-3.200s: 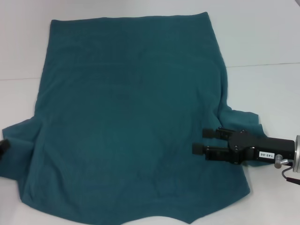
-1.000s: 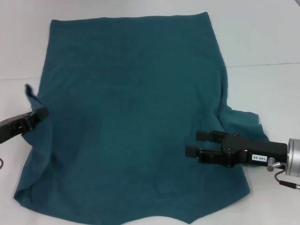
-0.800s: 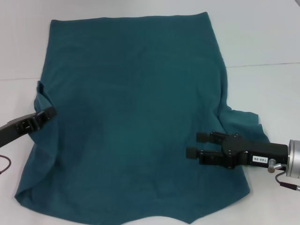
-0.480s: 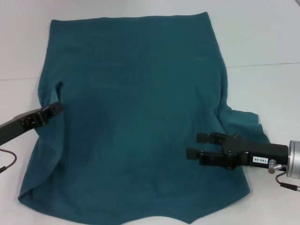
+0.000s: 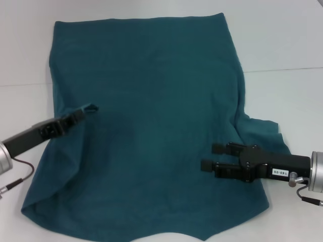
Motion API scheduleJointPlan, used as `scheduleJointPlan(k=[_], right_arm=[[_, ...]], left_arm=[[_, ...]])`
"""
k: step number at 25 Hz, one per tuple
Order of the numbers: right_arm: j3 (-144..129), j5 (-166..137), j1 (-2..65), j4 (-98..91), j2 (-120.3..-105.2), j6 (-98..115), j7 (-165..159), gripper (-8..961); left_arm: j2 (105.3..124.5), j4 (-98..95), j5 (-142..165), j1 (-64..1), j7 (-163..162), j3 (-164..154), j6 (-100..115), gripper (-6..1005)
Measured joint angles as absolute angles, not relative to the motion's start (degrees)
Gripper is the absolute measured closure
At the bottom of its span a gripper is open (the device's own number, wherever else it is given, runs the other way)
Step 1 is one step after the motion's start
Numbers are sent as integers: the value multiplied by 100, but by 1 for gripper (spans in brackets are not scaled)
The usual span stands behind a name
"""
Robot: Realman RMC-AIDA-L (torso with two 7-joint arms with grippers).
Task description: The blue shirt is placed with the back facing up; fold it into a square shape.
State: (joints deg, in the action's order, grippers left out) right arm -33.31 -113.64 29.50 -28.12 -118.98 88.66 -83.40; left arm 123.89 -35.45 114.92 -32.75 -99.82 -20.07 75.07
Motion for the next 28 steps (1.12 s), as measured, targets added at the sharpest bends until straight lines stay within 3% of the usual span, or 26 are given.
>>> scheduleJointPlan(k=[7,15,22,27,28], right_arm=[[-3331,-11363,2935,-2812,-11891,8861,-8340,57],[-3278,-11351,2935,-2816,-11822,8813,-8446,56],[-3246,-11356,2927,-2895,-11518,8445,-9267,56],[-3267,-11420,2870,-2970,-11238,8164,-9851,56],[-3256,-11458,2862,-2974,-11173,8124,-9956,56]], left_arm=[[12398,-3351,11470,-3153,-9756,-2118,7496,950],[12376,-3441,11371,-2974,-9731,-2059,7593,636],[12381,-3402,11318,-2929,-8888,-2180,8428,367],[12401,-3379,11352,-2902,-8082,-2889,8755,108],[12410,-3374,11356,-2900,-7973,-3057,8752,105]])
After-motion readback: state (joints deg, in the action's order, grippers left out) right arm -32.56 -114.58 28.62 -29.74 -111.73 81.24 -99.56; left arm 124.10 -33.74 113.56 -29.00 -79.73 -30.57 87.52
